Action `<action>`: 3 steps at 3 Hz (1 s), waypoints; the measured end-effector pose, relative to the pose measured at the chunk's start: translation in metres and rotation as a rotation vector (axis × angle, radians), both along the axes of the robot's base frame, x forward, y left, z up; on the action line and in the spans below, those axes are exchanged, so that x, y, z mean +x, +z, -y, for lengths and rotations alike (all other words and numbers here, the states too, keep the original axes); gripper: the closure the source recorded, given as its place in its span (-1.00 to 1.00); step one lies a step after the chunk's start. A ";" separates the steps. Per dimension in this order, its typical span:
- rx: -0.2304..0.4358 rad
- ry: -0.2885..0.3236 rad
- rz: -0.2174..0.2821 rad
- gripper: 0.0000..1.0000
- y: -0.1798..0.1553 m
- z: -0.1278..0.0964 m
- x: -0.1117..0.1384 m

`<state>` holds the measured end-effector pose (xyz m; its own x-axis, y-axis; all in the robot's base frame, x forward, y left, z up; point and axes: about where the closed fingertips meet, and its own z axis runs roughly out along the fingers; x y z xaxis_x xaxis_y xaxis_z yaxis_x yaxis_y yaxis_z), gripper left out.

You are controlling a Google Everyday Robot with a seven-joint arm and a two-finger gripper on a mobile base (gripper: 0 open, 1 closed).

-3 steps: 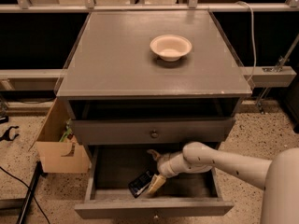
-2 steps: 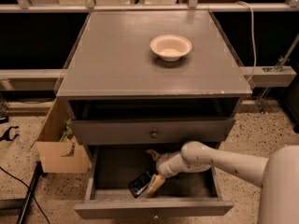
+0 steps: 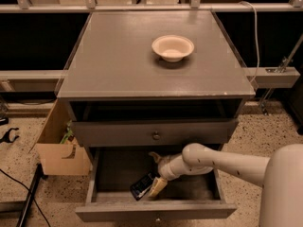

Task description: Pick rxbar blueberry from middle drawer and place on counter

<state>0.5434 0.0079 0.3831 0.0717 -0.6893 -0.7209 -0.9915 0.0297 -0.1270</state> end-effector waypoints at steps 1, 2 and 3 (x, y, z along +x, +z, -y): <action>-0.024 -0.009 -0.006 -1.00 -0.009 0.002 -0.004; -0.022 -0.010 -0.011 -1.00 -0.012 0.003 -0.005; -0.032 -0.005 -0.027 -1.00 -0.020 0.003 -0.008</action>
Offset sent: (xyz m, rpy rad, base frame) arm -0.0035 -0.0066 -0.0100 -0.0412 0.0009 -0.0160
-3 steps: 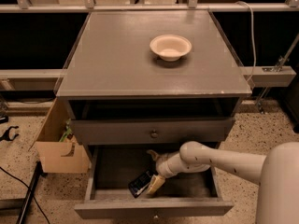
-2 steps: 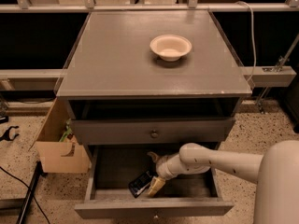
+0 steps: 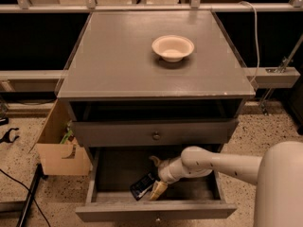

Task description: Pick rxbar blueberry from middle drawer and place on counter

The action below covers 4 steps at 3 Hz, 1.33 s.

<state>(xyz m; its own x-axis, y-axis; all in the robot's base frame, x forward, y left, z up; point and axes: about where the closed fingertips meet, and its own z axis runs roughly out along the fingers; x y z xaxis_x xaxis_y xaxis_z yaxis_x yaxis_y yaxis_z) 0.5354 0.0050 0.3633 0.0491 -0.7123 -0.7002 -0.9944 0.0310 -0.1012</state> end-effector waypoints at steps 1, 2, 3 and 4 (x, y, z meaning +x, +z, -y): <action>-0.010 0.004 -0.024 -1.00 -0.009 -0.001 -0.003; -0.013 0.006 -0.041 -1.00 -0.016 -0.002 -0.004; -0.010 0.002 -0.051 -0.62 -0.019 -0.002 -0.005; -0.010 -0.002 -0.054 -0.16 -0.020 -0.001 -0.005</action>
Offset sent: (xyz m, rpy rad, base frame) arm -0.0043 -0.0004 -0.0219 -0.0194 0.0570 0.0034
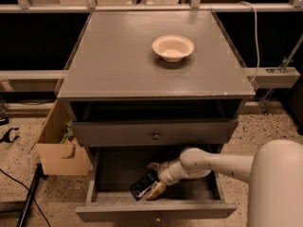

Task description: Pick rxbar blueberry from middle drawer and place on counter

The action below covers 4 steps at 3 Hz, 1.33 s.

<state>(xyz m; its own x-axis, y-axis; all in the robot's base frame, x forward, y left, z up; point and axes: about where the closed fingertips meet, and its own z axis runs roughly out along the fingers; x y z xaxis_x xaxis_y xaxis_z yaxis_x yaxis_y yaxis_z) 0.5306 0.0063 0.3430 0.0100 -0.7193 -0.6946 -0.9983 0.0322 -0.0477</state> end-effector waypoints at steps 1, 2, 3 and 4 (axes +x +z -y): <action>0.000 -0.003 -0.001 0.31 -0.001 0.001 0.000; 0.000 -0.003 -0.001 0.77 0.006 0.001 0.000; -0.002 -0.010 0.000 1.00 0.006 0.003 0.001; -0.009 -0.025 0.001 1.00 0.009 0.007 0.002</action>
Offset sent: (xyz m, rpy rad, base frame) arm 0.0017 -0.0105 0.0002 -0.0073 -0.0022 -0.0305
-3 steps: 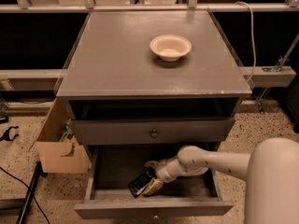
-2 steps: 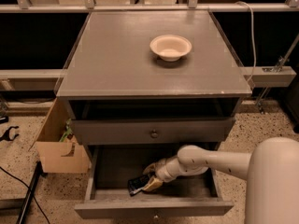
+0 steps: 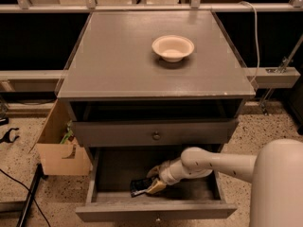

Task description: Pick rxbar blueberry from middle drawer and place on counter

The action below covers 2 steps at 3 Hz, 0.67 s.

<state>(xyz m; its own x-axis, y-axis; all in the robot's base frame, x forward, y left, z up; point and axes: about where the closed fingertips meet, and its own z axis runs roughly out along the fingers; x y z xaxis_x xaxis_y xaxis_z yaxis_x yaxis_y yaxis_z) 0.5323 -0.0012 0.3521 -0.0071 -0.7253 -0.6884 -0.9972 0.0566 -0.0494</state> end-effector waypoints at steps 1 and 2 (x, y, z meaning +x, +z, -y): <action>0.007 -0.046 0.007 1.00 0.008 0.004 0.001; 0.023 -0.070 0.025 1.00 0.020 0.003 0.003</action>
Offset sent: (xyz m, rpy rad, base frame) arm 0.0081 -0.0052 0.0365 0.0391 -0.0514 -0.1038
